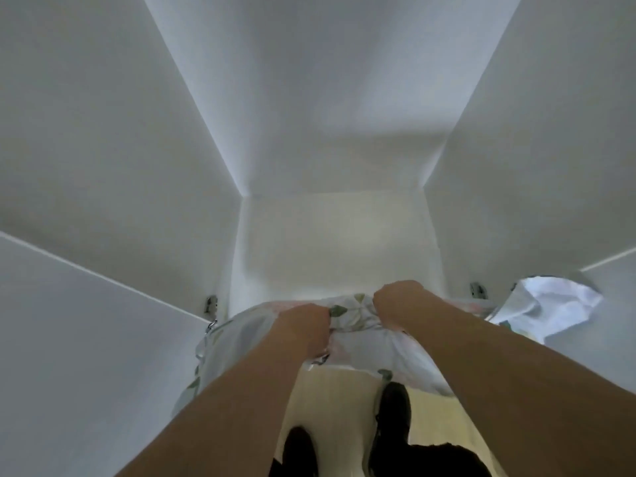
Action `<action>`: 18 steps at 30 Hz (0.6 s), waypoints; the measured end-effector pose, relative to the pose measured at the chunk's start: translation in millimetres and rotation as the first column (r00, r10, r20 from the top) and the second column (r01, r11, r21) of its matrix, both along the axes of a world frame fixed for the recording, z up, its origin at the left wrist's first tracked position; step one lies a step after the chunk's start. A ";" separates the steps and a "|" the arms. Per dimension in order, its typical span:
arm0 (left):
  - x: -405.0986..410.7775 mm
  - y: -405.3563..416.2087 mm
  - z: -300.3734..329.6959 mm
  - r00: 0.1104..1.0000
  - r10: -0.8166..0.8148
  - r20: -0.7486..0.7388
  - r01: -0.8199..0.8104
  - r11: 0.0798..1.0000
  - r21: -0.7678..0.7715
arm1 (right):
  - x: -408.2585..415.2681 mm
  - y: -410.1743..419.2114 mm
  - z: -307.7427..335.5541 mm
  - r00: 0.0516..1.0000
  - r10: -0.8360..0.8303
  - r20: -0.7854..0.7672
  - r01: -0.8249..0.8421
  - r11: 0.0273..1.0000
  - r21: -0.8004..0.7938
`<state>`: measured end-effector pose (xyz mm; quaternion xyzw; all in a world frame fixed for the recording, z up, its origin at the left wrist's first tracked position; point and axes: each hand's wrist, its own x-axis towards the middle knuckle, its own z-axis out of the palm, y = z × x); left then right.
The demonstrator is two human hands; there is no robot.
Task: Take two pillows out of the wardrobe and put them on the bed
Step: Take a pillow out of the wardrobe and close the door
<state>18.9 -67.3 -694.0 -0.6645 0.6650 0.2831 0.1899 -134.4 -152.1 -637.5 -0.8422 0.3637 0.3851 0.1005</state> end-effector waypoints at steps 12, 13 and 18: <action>-64.5 146.2 274.6 0.970 0.155 -0.188 -0.188 0.967 -0.174 | -76.7 137.8 258.0 0.993 -0.106 0.055 0.102 0.992 0.070; -66.6 153.3 280.9 0.972 0.160 -0.174 -0.192 0.963 -0.189 | -83.4 144.8 264.2 0.988 -0.130 0.085 0.124 0.989 0.077; -75.1 177.3 306.5 0.943 0.195 -0.270 -0.251 0.949 -0.192 | -103.8 170.2 267.9 0.941 -0.272 0.203 0.234 0.953 0.191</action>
